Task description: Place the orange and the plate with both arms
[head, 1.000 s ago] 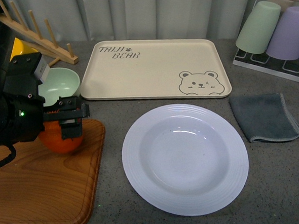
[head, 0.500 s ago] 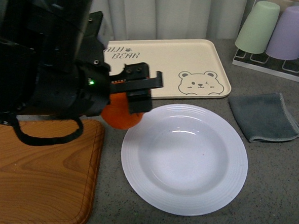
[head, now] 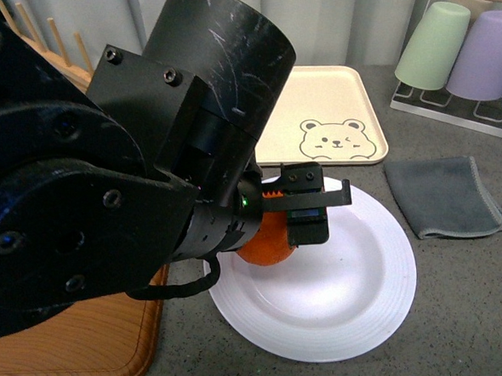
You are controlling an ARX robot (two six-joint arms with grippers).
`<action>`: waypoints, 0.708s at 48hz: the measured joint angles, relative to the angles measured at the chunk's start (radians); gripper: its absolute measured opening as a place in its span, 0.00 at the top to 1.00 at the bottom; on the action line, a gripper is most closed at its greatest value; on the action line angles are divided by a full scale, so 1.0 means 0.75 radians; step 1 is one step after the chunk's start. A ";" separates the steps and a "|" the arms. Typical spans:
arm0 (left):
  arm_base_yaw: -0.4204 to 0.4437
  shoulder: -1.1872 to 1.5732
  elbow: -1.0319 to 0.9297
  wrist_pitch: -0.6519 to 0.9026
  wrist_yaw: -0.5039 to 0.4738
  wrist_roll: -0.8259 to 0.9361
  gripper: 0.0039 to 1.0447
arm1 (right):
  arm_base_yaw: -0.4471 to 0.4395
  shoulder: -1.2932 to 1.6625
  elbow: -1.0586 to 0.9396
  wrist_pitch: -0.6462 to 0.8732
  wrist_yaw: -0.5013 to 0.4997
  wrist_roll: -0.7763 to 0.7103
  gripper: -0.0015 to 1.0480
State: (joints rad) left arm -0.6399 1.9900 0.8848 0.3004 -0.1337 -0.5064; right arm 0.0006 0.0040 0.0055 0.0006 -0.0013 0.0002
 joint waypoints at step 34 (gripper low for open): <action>-0.073 0.095 0.001 0.030 -0.026 -0.095 0.33 | 0.000 0.000 0.000 0.000 -0.001 0.000 0.09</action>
State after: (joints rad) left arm -0.6949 2.0613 0.8852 0.3229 -0.1535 -0.5774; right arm 0.0006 0.0040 0.0055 0.0006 -0.0017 0.0002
